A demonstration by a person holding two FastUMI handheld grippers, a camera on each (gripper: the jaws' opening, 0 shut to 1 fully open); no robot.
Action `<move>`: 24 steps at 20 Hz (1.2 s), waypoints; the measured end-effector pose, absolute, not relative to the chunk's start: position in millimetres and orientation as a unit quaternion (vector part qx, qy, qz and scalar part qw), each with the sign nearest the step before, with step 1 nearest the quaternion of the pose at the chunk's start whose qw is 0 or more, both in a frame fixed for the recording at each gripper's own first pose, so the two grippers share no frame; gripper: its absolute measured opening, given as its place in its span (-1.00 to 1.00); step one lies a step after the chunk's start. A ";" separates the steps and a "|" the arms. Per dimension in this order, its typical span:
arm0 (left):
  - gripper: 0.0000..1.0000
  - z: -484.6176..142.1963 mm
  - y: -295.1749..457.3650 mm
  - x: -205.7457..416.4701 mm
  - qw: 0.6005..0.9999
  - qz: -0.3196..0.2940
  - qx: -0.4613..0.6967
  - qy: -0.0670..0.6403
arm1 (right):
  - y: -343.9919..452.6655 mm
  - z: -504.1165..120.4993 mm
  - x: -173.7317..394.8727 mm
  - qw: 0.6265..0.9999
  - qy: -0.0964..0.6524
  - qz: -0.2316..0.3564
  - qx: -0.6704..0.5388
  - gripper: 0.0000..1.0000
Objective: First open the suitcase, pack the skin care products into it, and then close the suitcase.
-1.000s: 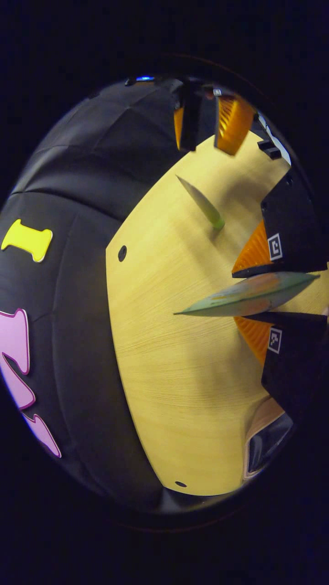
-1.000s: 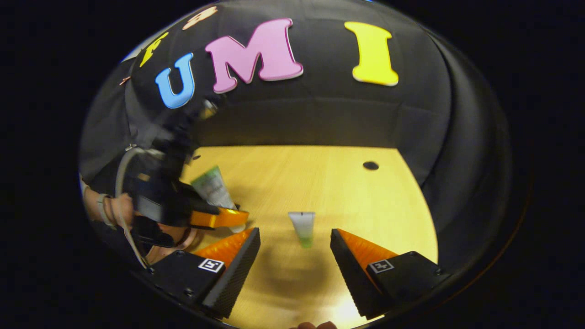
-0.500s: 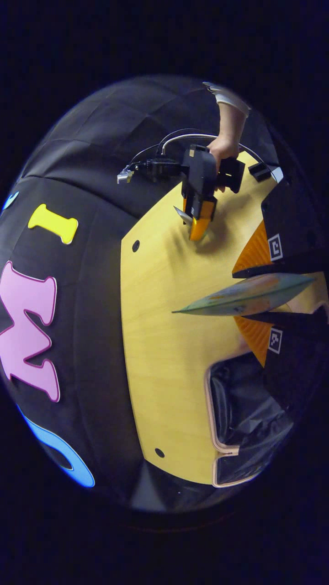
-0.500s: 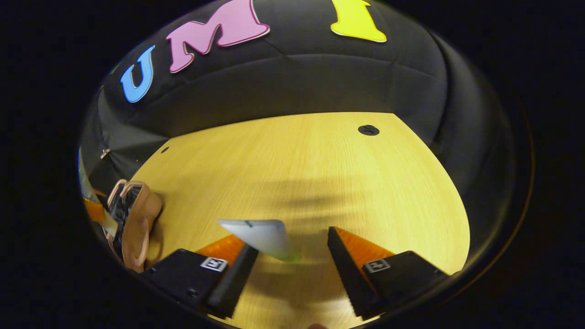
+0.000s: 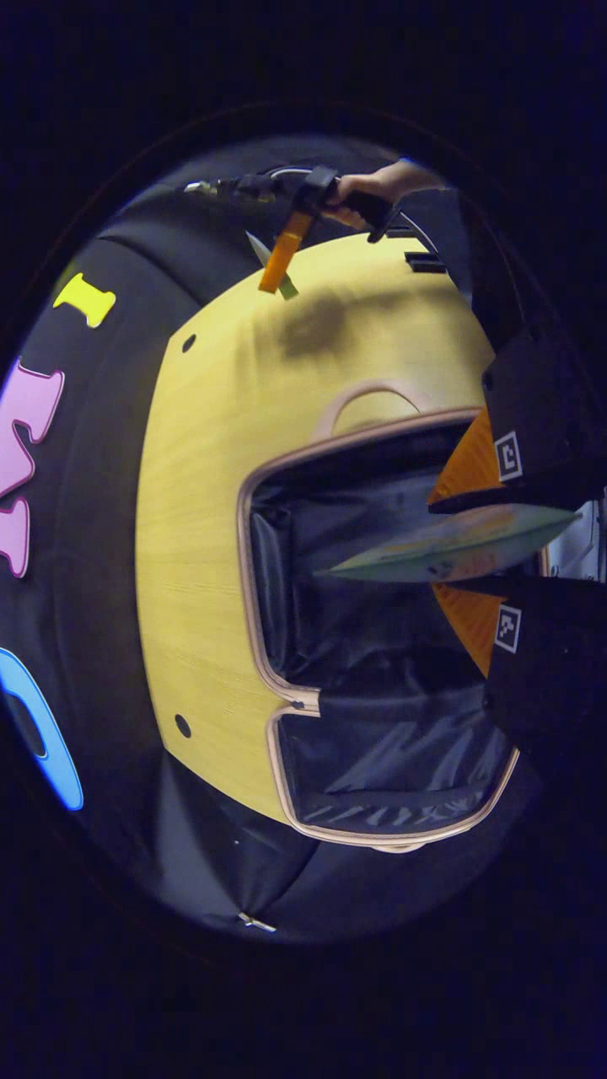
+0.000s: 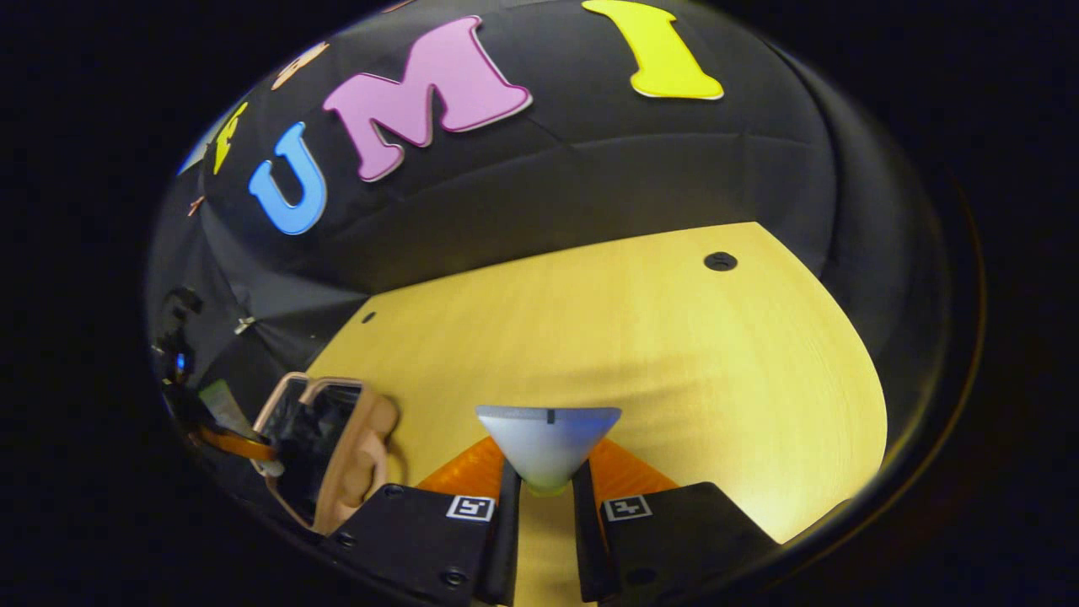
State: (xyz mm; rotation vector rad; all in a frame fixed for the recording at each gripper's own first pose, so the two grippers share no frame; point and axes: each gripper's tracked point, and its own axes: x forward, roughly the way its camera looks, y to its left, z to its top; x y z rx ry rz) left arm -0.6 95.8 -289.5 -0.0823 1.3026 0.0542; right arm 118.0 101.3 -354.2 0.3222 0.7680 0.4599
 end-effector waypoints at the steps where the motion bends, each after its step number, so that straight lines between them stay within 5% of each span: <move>1: -0.23 -302.5 106.7 -13.0 0.771 0.036 -0.035 0.634 | 111.1 -345.8 107.6 0.885 0.371 0.236 0.153 -0.36; 4: -0.22 -348.8 134.4 -45.0 0.696 0.080 -0.034 0.713 | 140.4 -328.9 76.8 0.873 0.384 0.276 0.119 -0.36; 8: -0.14 -382.3 146.4 -67.6 0.661 0.111 -0.064 0.740 | 184.0 -309.3 41.7 0.858 0.392 0.320 0.088 -0.36; 13: -0.03 -360.9 140.8 -58.3 0.697 0.090 -0.058 0.709 | 245.5 -309.7 7.6 0.828 0.429 0.356 0.066 -0.34; 15: 0.38 -340.8 146.6 -52.0 0.727 0.072 -0.044 0.681 | 276.8 -312.0 -8.0 0.809 0.451 0.372 0.069 -0.34; 19: 0.37 -295.7 169.4 -45.0 0.785 0.062 -0.068 0.613 | 328.8 -328.7 -36.1 0.770 0.501 0.390 0.064 -0.34; 23: 0.39 -266.0 263.2 -71.2 0.815 0.120 -0.069 0.563 | 358.7 -377.3 -71.6 0.721 0.590 0.364 0.003 -0.33; 24: 0.39 -265.0 285.4 -81.6 0.815 0.137 -0.072 0.558 | 365.5 -389.9 -82.1 0.709 0.614 0.347 -0.010 -0.48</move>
